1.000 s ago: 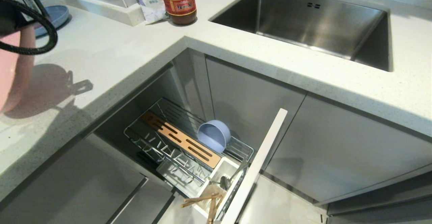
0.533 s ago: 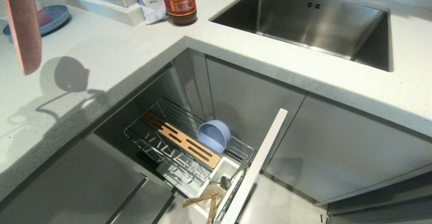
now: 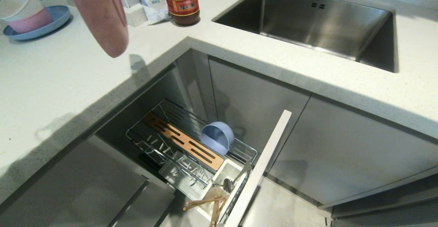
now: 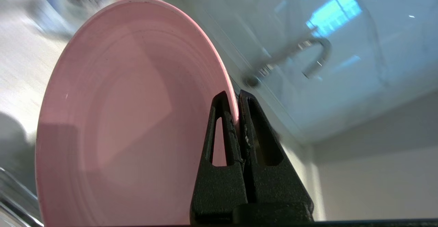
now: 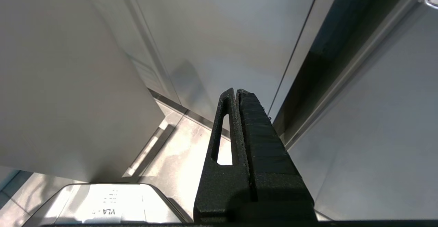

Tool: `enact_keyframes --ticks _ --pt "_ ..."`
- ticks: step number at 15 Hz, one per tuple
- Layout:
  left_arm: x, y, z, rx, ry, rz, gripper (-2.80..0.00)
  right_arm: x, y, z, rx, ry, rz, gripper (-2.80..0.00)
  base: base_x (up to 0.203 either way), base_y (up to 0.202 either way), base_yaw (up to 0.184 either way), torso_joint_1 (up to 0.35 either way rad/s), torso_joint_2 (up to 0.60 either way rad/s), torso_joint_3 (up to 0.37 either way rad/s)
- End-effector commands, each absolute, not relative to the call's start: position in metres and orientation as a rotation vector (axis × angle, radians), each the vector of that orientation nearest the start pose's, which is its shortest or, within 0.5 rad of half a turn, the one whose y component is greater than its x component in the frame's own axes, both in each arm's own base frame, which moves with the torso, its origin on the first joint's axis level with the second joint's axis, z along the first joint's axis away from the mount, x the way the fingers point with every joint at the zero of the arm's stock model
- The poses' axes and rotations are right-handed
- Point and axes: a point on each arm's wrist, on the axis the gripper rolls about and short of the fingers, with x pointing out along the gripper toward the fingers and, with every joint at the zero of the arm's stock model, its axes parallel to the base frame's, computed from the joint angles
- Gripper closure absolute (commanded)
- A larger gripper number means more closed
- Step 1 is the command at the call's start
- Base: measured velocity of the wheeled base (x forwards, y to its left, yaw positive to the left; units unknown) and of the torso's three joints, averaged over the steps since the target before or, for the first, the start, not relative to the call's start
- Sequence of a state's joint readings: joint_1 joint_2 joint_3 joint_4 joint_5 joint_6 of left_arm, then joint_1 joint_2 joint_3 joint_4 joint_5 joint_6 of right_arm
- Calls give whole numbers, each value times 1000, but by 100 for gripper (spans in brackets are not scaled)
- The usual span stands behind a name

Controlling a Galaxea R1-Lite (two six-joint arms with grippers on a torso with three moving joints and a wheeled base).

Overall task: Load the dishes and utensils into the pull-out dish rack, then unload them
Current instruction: Pick up the plate and place it in the cupboard

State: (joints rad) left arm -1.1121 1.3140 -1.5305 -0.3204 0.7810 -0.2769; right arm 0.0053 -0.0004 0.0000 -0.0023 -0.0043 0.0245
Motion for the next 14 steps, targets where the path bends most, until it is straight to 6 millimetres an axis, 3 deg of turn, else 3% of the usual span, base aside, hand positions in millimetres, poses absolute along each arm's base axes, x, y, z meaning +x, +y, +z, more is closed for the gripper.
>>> enact_keyframes --ticks 1,8,11,14 --pt "82 -170 436 -729 -192 -427 0 -23 0 75 25 -6 2 0 0 0 0 0 0 0" --pt "94 -234 377 -694 -93 -384 0 -23 0 75 25 -6 2 0 0 0 0 0 0 0" --pt "97 -241 338 -707 -24 -296 0 -23 0 75 25 -6 2 0 0 0 0 0 0 0" --pt "96 -228 308 -745 29 -259 0 -23 0 75 25 -6 1 0 0 0 0 0 0 0"
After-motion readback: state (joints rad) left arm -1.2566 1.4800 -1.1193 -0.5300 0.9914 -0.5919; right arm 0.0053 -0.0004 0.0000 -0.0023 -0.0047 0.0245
